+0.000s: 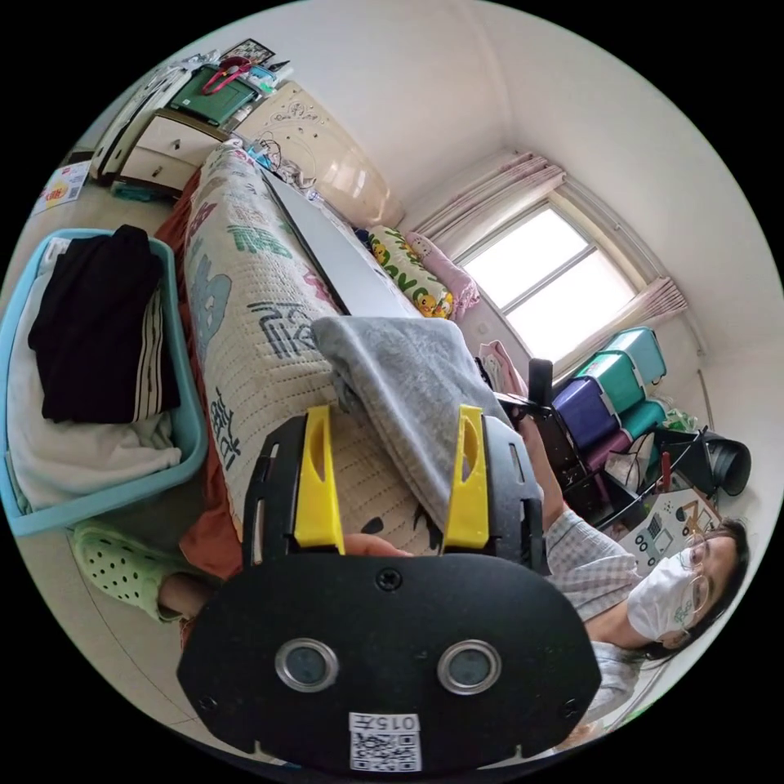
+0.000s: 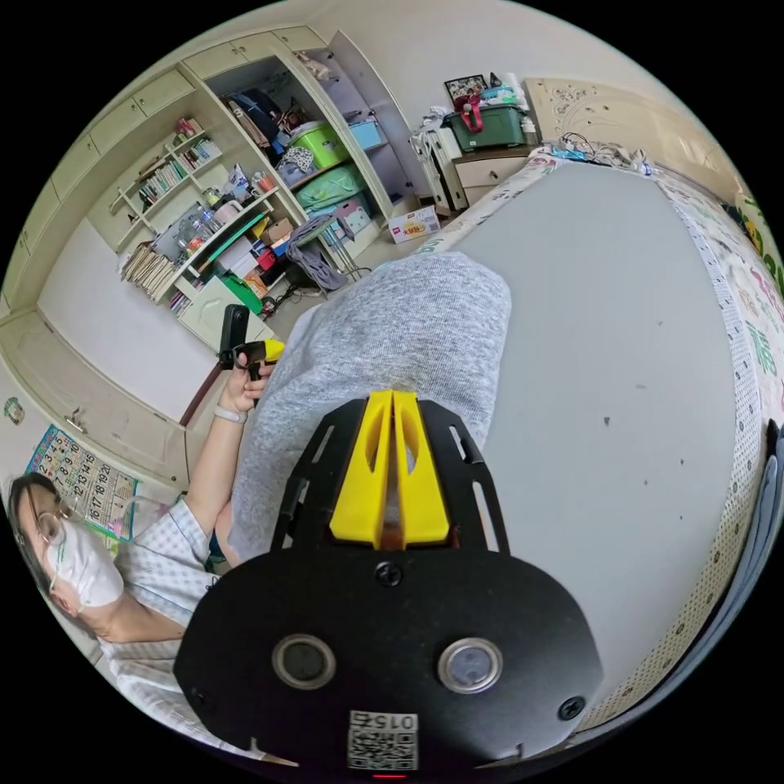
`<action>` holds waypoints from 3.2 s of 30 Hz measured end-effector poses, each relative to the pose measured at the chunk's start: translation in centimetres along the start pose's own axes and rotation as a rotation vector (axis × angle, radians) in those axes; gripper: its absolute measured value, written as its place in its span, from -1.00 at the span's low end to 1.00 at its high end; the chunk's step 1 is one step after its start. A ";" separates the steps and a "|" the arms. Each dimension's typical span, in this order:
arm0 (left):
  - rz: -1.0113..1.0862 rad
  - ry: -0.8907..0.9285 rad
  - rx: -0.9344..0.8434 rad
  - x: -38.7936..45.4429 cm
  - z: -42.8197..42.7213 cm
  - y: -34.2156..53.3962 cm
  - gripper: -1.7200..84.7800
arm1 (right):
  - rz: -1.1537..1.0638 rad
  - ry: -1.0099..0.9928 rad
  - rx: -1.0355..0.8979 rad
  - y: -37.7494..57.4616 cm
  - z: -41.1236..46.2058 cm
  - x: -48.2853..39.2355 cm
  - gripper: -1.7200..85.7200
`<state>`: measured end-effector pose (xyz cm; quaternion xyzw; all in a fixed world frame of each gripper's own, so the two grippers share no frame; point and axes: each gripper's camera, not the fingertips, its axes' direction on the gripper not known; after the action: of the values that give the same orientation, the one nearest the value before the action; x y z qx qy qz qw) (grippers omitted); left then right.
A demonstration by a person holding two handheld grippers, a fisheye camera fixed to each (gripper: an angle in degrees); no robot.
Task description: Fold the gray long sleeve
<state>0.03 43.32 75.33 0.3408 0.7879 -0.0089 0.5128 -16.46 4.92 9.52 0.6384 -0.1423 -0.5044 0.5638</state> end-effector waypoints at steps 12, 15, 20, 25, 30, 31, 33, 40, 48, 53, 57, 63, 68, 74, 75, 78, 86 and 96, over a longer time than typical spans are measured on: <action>0.012 -0.035 0.047 -8.3 -7.5 -8.5 -0.65 | 0.002 0.025 0.174 0.9 -9.2 1.5 -0.73; -0.004 -0.029 0.042 -10.4 -9.4 -12.1 -0.65 | 0.074 0.001 0.119 -0.2 -8.2 3.1 -0.60; 0.005 -0.033 0.033 -13.8 -13.5 -17.9 -0.69 | 0.116 -0.035 0.005 -1.4 -4.5 4.2 -0.54; 0.071 -0.018 0.053 -15.5 -19.8 -25.4 -0.80 | 0.111 -0.114 0.022 1.3 -6.0 5.1 -0.66; 0.256 -0.059 0.118 -9.7 -27.2 -33.1 -0.82 | -0.026 -0.080 0.234 6.7 -10.6 1.8 -0.72; 0.323 -0.058 0.140 -6.9 -29.2 -34.8 -0.83 | -0.051 -0.105 0.303 8.5 -12.6 1.1 -0.72; 0.434 -0.057 0.165 -1.9 -31.8 -37.3 -0.84 | -0.095 -0.154 0.412 11.6 -16.1 0.1 -0.73; 0.750 0.005 0.228 17.6 -35.6 -47.7 -0.88 | -0.206 -0.132 0.738 26.3 -30.1 -3.6 -0.74; 0.910 0.117 0.212 31.9 -27.3 -62.8 -0.88 | -0.218 0.173 0.965 39.5 -44.5 -4.4 -0.74; 0.908 0.273 0.171 36.8 -18.4 -74.0 -0.87 | -0.137 0.397 1.016 44.1 -51.6 -3.7 -0.75; 0.867 0.357 0.154 39.7 -11.6 -84.9 -0.85 | -0.077 0.553 0.979 44.5 -56.5 -2.0 -0.75; 0.638 0.306 0.083 34.9 1.7 -104.5 -0.83 | 0.096 0.828 0.802 37.7 -55.9 8.2 -0.73; 0.429 -0.062 -0.186 22.7 18.0 -118.3 -0.80 | 0.368 1.203 0.542 30.1 -46.5 21.2 -0.94; 0.357 0.142 -0.176 19.6 18.1 -128.1 -0.81 | 0.277 1.474 0.189 24.8 -37.8 28.6 -0.98; 0.374 0.139 -0.174 20.8 17.4 -129.5 -0.81 | 0.287 1.421 0.224 24.9 -38.5 29.1 -0.98; 0.416 0.092 -0.164 24.9 15.4 -132.5 -0.80 | 0.292 1.370 0.340 25.9 -40.0 29.2 -0.98; 0.709 -0.099 0.005 41.3 1.2 -133.4 -0.79 | 0.191 1.321 0.741 38.3 -43.6 19.2 -0.98; 1.021 0.288 -0.372 59.5 -1.9 -116.5 -0.78 | 0.880 0.944 0.405 63.8 -26.7 31.0 -0.72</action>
<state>-79.51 -14.00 -11.24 0.5807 0.5731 0.4262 0.3908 43.69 -23.68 45.77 0.7658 -0.2193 0.1416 0.5878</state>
